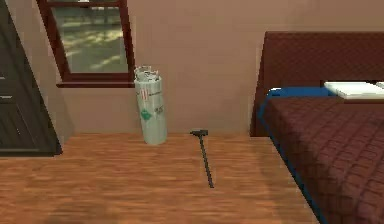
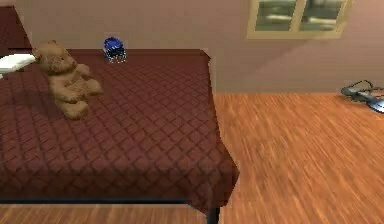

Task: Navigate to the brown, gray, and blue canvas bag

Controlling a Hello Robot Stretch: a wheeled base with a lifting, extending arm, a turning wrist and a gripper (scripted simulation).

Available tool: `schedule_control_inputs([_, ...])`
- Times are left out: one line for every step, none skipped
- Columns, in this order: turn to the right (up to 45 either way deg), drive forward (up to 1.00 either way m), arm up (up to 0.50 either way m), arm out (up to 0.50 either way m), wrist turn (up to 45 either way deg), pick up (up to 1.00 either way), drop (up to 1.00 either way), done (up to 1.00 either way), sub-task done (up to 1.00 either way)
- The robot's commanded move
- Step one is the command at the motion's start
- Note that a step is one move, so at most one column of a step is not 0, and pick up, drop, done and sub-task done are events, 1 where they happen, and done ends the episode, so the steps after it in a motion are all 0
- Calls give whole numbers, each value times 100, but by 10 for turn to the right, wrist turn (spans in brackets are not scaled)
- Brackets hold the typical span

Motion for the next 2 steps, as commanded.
schedule_control_inputs([450,0,0,0,0,0,0,0,0])
schedule_control_inputs([450,0,0,0,0,0,0,0,0])
